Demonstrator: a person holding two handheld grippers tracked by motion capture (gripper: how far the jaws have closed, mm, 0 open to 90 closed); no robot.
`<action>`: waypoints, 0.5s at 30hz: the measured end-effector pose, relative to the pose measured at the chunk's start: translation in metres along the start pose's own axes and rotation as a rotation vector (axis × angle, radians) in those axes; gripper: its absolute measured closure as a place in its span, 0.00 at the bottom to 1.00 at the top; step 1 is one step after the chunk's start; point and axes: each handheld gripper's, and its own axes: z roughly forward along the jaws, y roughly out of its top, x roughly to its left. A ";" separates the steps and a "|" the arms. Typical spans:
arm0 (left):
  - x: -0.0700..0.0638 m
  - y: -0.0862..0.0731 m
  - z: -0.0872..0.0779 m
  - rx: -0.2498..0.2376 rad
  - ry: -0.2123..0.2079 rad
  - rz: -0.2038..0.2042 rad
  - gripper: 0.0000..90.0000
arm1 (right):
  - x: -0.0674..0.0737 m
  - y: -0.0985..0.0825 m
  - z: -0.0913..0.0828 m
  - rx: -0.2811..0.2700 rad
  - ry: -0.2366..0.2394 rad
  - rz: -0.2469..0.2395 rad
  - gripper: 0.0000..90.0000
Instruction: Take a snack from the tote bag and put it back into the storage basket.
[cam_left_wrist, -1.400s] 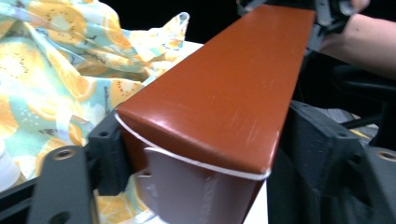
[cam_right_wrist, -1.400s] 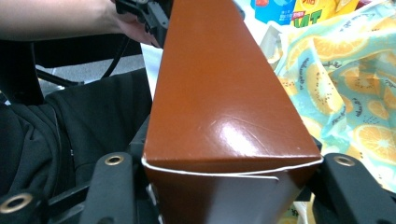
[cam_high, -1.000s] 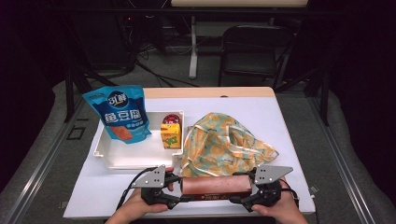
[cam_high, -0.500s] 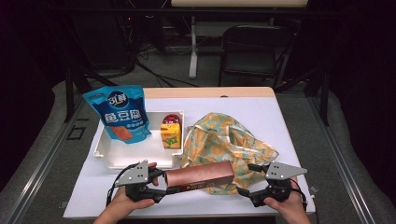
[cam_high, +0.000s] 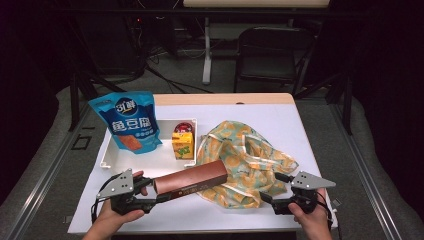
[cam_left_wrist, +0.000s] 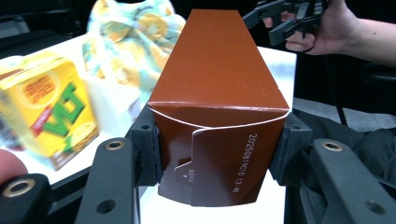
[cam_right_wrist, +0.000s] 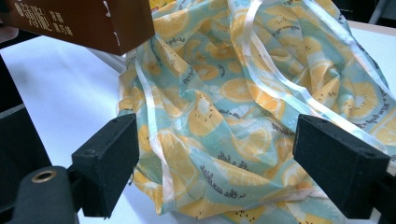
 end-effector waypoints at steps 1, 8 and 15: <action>0.001 -0.002 -0.003 -0.003 0.006 -0.006 0.53 | 0.000 0.000 0.000 0.002 -0.004 -0.002 0.16; 0.011 -0.013 -0.027 0.005 0.067 -0.027 0.53 | 0.000 -0.002 0.003 0.013 -0.005 -0.002 0.16; 0.020 -0.021 -0.046 -0.028 0.152 -0.056 0.53 | -0.001 -0.002 0.002 0.010 -0.013 0.006 0.16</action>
